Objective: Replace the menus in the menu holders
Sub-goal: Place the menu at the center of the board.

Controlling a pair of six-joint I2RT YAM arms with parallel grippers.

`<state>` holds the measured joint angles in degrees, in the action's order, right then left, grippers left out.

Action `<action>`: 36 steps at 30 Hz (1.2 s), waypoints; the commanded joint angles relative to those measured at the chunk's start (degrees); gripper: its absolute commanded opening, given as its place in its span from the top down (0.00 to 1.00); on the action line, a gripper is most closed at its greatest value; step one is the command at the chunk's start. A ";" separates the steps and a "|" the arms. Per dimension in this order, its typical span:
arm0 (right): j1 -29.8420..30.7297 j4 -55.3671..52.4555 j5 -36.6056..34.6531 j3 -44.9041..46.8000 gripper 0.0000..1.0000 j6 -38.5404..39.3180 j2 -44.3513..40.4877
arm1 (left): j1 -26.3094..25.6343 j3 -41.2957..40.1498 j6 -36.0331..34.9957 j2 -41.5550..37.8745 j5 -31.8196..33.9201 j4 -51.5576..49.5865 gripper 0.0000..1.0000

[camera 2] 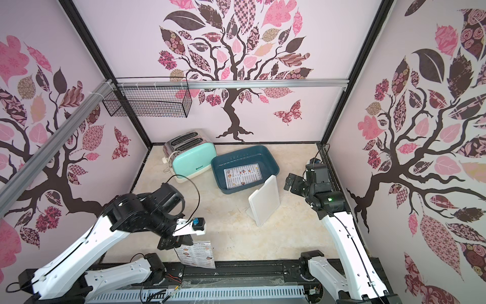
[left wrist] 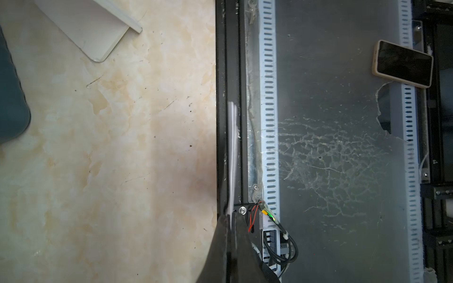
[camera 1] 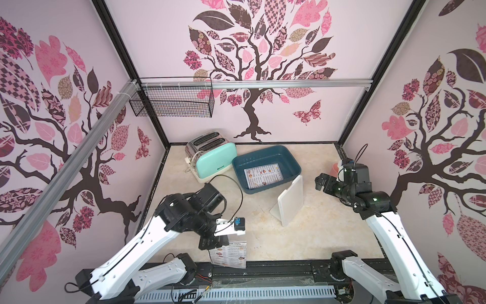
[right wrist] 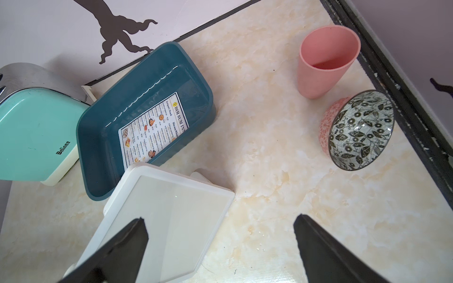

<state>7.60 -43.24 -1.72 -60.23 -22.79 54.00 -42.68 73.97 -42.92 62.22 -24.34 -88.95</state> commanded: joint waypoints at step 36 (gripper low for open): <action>0.18 1.59 -0.50 1.31 0.00 -0.76 4.50 | 33.64 -8.52 -20.54 32.41 2.44 39.30 0.40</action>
<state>7.60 -40.56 -1.50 -57.47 -23.16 59.16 -10.00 64.10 -64.36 97.73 -19.73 -50.22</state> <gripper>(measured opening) 0.995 0.586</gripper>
